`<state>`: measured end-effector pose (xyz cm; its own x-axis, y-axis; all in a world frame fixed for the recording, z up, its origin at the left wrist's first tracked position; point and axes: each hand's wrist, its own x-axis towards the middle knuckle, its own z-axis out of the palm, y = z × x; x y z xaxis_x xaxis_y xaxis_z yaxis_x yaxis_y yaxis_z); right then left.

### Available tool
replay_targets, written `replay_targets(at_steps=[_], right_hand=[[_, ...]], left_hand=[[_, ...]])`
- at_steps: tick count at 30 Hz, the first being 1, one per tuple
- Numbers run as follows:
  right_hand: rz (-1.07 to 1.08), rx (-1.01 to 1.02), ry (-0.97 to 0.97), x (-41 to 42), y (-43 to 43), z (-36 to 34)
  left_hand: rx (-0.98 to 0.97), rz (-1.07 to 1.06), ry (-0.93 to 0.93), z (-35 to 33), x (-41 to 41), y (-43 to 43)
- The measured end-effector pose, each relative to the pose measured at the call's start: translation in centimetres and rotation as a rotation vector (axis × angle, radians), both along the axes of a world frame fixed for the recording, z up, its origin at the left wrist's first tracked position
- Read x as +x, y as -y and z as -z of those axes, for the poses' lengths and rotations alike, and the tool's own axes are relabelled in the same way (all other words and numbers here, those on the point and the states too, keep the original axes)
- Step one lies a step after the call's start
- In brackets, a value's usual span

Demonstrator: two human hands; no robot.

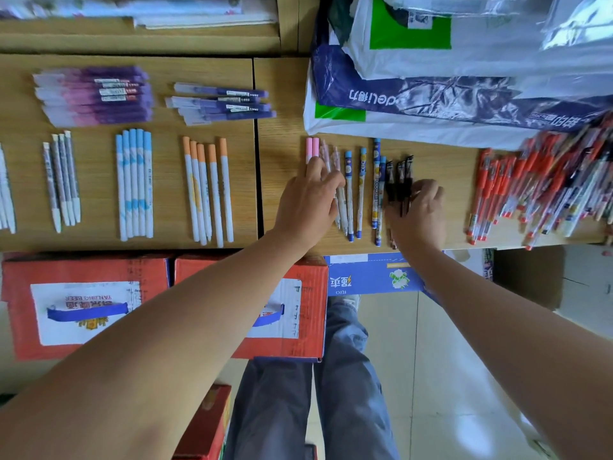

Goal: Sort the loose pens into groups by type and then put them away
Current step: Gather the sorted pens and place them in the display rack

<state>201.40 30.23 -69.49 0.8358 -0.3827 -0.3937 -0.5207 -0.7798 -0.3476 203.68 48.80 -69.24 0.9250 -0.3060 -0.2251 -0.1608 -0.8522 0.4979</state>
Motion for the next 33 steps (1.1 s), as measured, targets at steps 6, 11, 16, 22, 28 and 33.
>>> replay_targets(at_steps=[6, 11, 16, 22, 28, 33], right_hand=[[-0.035, 0.008, -0.037, 0.4, 1.8, 0.1], [0.025, -0.048, -0.088, 0.8, 4.8, -0.2], [-0.081, 0.017, 0.095, 1.2, 2.8, -0.9], [-0.257, 0.003, 0.039, 1.6, -3.1, 0.0], [-0.325, -0.071, 0.003, 1.8, -3.1, 0.6], [-0.350, -0.024, 0.001, 1.3, -2.3, 0.9]], left_hand=[[0.009, 0.001, -0.026, -0.2, -0.1, 0.7], [0.052, -0.014, -0.048, -0.1, -0.3, 1.6], [0.068, -0.053, -0.042, -0.1, -0.5, 2.1], [0.081, -0.123, -0.036, 0.0, -0.5, 2.2], [0.115, -0.158, 0.034, 0.5, -0.8, 2.0], [0.170, -0.184, 0.030, 0.4, -0.8, 2.8]])
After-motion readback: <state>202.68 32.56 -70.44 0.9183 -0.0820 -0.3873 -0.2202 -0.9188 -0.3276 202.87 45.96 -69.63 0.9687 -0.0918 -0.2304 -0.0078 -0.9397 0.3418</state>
